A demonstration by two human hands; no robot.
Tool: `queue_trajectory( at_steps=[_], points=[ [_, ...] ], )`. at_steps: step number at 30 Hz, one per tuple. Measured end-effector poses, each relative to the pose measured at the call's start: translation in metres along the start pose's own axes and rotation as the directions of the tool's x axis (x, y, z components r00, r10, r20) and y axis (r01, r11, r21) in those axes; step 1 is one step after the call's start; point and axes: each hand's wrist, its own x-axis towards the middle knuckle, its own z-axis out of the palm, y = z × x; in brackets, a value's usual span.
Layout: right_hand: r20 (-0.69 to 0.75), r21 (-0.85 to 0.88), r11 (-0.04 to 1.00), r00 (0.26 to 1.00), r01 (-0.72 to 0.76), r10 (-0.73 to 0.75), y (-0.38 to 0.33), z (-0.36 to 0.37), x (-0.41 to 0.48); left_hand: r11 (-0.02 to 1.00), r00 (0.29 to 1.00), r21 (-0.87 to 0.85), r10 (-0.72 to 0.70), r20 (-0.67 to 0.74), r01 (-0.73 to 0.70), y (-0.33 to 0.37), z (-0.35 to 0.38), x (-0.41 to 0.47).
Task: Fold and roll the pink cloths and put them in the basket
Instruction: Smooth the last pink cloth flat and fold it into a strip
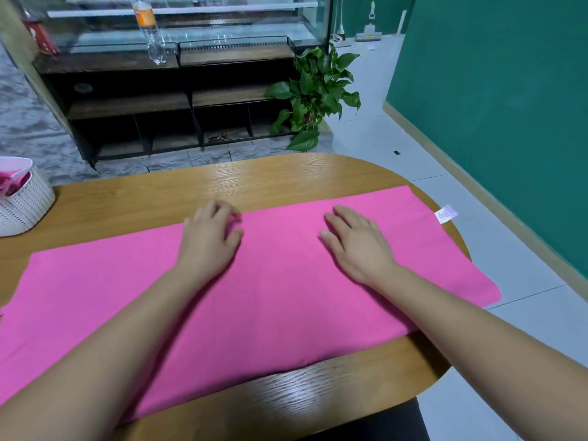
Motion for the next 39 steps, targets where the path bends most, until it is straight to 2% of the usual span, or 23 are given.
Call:
queue_trajectory(
  at_steps=[2, 4, 9, 14, 18, 22, 24, 27, 30, 33, 39],
  points=[
    [0.092, 0.038, 0.999, 0.996, 0.004, -0.008, 0.003, 0.000, -0.004, 0.998, 0.997, -0.026, 0.060, 0.046, -0.058, 0.019, 0.014, -0.007],
    [0.134, 0.052, 0.998, 0.991, 0.020, -0.027, 0.015, -0.002, 0.000, 0.998, 0.990, 0.001, 0.061, 0.127, -0.062, 0.027, 0.025, -0.012],
    [0.188, 0.028, 1.000, 0.982, -0.005, 0.000, 0.065, -0.016, 0.017, 0.995, 0.975, 0.078, 0.049, 0.218, -0.068, 0.018, 0.027, -0.015],
    [0.174, -0.026, 0.998, 0.982, -0.065, 0.069, 0.116, -0.031, 0.030, 0.993, 0.967, 0.091, 0.053, 0.248, -0.078, 0.018, 0.023, -0.020],
    [0.154, -0.045, 0.986, 0.975, -0.158, 0.163, 0.135, -0.037, 0.034, 0.994, 0.971, 0.086, 0.050, 0.234, -0.072, 0.023, 0.021, -0.022],
    [0.091, -0.102, 0.934, 0.932, -0.342, 0.351, 0.102, -0.038, 0.039, 0.992, 0.973, 0.099, 0.052, 0.226, -0.076, 0.024, 0.021, -0.022],
    [0.065, -0.036, 0.952, 0.949, -0.305, 0.307, 0.064, -0.037, 0.028, 0.992, 0.972, 0.104, 0.052, 0.227, -0.078, 0.025, 0.022, -0.022],
    [0.081, 0.100, 0.988, 0.991, -0.116, 0.108, 0.007, -0.025, -0.004, 0.992, 0.972, 0.104, 0.052, 0.229, -0.077, 0.025, 0.022, -0.022],
    [0.109, 0.093, 0.996, 0.994, -0.008, -0.002, -0.015, -0.011, -0.041, 0.992, 0.973, 0.104, 0.053, 0.224, -0.077, 0.025, 0.020, -0.022],
    [0.095, 0.040, 0.999, 0.995, 0.012, -0.016, 0.001, -0.011, -0.064, 0.993, 0.972, 0.095, 0.052, 0.229, -0.075, 0.023, 0.021, -0.023],
    [0.096, -0.012, 0.995, 0.991, -0.095, 0.096, 0.062, -0.027, -0.095, 0.995, 0.973, 0.075, 0.050, 0.226, -0.069, 0.020, 0.020, -0.021]
  ],
)
